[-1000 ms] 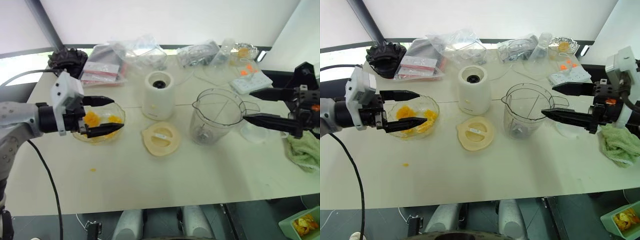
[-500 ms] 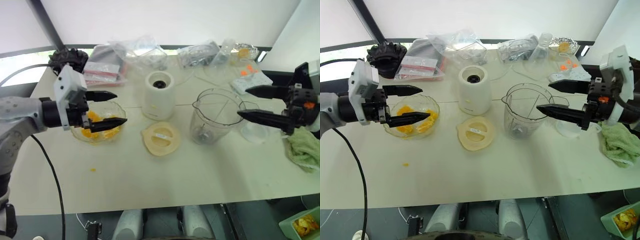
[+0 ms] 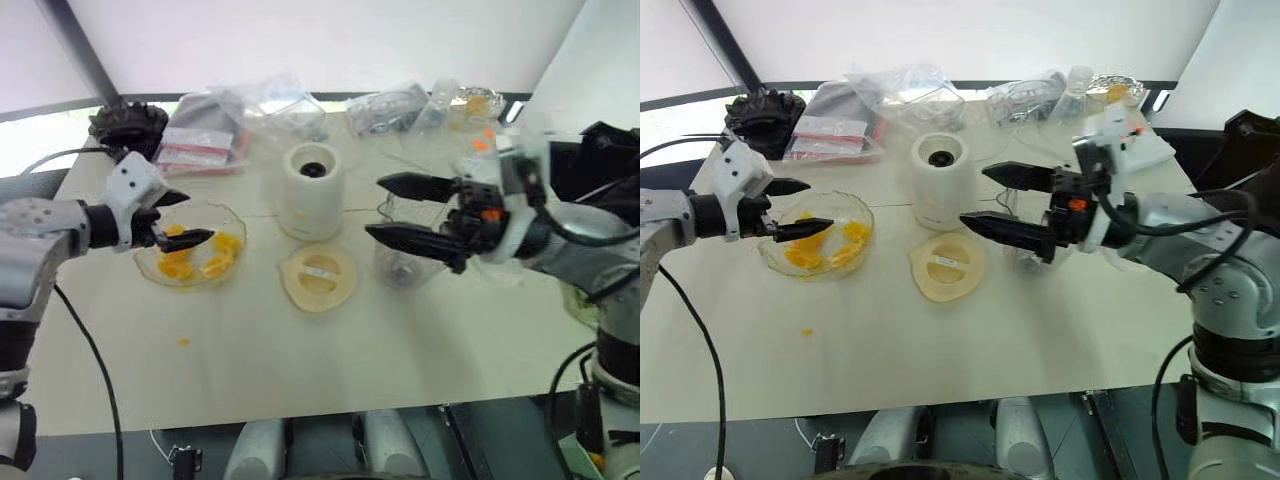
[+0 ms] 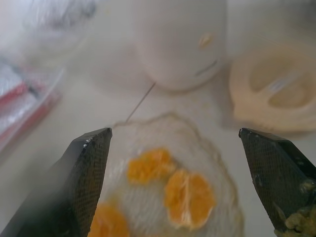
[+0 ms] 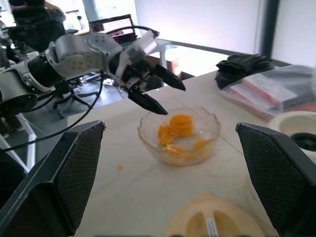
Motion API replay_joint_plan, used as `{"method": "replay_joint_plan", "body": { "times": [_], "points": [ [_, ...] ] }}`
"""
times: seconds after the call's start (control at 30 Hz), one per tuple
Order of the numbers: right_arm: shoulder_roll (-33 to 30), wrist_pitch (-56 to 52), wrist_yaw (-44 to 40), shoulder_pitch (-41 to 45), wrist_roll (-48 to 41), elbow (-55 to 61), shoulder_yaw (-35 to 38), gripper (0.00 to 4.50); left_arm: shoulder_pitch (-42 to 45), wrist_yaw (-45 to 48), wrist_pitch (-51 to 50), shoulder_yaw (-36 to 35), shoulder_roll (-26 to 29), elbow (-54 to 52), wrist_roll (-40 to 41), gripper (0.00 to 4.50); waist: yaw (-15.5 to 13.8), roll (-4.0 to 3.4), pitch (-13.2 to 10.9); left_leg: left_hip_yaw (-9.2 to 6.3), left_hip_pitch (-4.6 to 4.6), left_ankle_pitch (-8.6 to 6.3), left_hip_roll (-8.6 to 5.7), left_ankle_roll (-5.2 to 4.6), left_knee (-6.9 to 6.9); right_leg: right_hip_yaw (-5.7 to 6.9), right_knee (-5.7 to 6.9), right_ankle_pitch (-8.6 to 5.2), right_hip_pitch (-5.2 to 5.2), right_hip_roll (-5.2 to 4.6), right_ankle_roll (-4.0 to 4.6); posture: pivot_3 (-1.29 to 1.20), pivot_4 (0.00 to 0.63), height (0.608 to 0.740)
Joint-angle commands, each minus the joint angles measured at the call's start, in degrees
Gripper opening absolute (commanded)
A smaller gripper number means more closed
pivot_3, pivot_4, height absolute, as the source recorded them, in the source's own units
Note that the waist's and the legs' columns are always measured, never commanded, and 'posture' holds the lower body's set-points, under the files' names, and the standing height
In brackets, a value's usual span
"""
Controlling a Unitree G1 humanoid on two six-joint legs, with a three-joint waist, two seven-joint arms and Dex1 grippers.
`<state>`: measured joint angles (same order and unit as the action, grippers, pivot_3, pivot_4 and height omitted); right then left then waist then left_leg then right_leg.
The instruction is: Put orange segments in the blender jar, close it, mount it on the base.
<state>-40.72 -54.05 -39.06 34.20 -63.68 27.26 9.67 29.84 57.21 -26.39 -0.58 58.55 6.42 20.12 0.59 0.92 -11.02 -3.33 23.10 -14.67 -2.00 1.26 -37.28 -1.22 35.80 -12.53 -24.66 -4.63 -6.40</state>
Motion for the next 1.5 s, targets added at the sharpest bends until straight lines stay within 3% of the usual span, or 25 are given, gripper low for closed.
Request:
{"method": "replay_joint_plan", "body": {
  "times": [0.03,0.27,0.6,0.83,0.97,1.1,1.5],
  "points": [
    [1.22,1.45,0.88,0.62,0.77,2.02,-1.39,4.46,3.09,1.26,3.56,-0.82,0.64,3.91,-2.91,4.31,-0.27,0.03,0.01,-0.09,0.19,0.0,-0.03,0.0,-0.06,0.08,0.0,0.0,-0.11,-0.04,-0.01,0.0,0.15,0.74],
    [1.79,1.9,1.26,-1.62,1.62,2.63,-2.84,4.46,4.15,1.09,11.62,3.61,0.37,10.22,-12.75,4.31,0.09,0.03,0.01,-0.06,0.26,-0.01,-0.14,-0.02,-0.21,0.07,0.1,0.05,-0.19,-0.21,-0.08,0.0,0.15,0.74],
    [6.67,5.83,-1.05,-4.83,12.01,1.04,-14.04,4.46,18.06,15.95,14.05,11.53,-8.27,34.2,-17.18,4.31,0.26,0.04,0.01,-0.08,0.3,-0.04,-0.14,-0.07,-0.63,0.12,0.37,0.05,-0.14,0.07,-0.06,0.0,0.15,0.74],
    [9.82,6.16,0.24,-4.57,14.39,0.82,-14.99,4.46,26.11,19.12,19.04,15.4,-13.18,51.49,-23.64,4.31,0.24,0.08,0.02,-0.13,0.31,-0.07,-0.2,-0.13,-0.75,0.19,0.38,0.05,-0.05,0.03,-0.09,0.0,0.15,0.74],
    [8.5,5.32,-0.54,-6.86,16.18,2.3,-16.59,4.46,28.68,19.0,21.94,16.75,-15.39,58.09,-27.12,4.31,0.24,0.08,0.03,-0.14,0.29,-0.08,-0.18,-0.14,-0.75,0.2,0.42,0.05,-0.06,0.04,-0.09,0.0,0.15,0.74],
    [5.32,6.71,-2.0,-10.79,21.19,3.75,-20.01,4.46,30.64,19.14,23.26,17.08,-17.75,62.29,-29.22,4.31,0.01,0.12,0.02,-0.15,0.31,-0.08,-0.21,-0.15,-0.77,0.2,0.41,0.04,-0.05,0.01,-0.09,0.0,0.15,0.74],
    [4.88,6.19,-1.81,-14.07,22.68,5.14,-18.51,4.46,31.66,13.98,24.34,16.45,-22.61,66.77,-32.18,4.31,0.19,0.13,0.03,-0.15,0.28,-0.11,-0.2,-0.19,-0.83,0.19,0.42,0.05,-0.02,0.01,-0.12,0.0,0.15,0.74]
  ]
}}
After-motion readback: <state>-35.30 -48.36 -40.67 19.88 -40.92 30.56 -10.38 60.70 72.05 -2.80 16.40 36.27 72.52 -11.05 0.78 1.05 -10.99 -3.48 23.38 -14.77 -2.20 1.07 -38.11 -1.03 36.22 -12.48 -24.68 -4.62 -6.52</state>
